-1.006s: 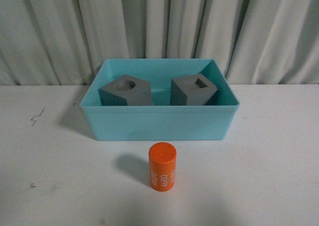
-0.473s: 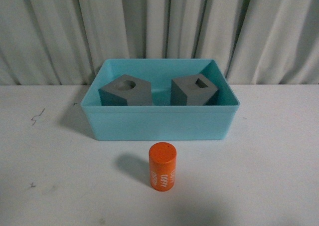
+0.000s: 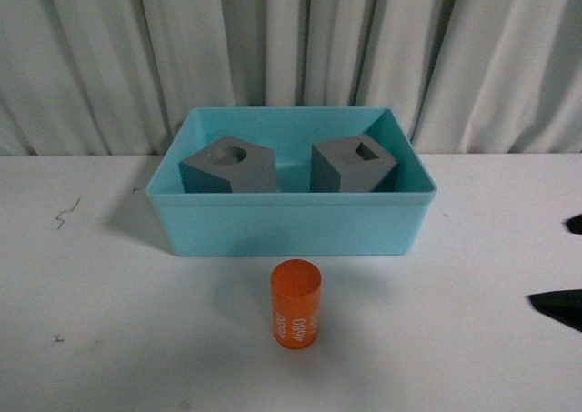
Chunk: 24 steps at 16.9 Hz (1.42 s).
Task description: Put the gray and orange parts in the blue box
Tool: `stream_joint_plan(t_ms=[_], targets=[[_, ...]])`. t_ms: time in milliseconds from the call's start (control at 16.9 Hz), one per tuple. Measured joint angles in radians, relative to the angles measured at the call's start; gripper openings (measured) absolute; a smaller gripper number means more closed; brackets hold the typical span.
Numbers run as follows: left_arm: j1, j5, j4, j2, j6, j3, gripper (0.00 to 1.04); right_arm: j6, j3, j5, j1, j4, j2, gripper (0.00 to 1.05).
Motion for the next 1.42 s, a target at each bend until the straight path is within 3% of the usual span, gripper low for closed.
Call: stream_joint_plan(t_ms=[178,473,1420], targets=[[0.000,0.000,0.000,0.000,0.000,0.000,0.98,0.047,0.087,0.021,0.178,0.091,0.175,0.98],[0.000,0.000,0.000,0.000,0.000,0.000,0.98,0.169,0.169,0.062,0.320,0.196,0.334,0.98],[0.000,0.000,0.000,0.000,0.000,0.000,0.98,0.259,0.364,0.175,0.474,0.247,0.608,0.98]])
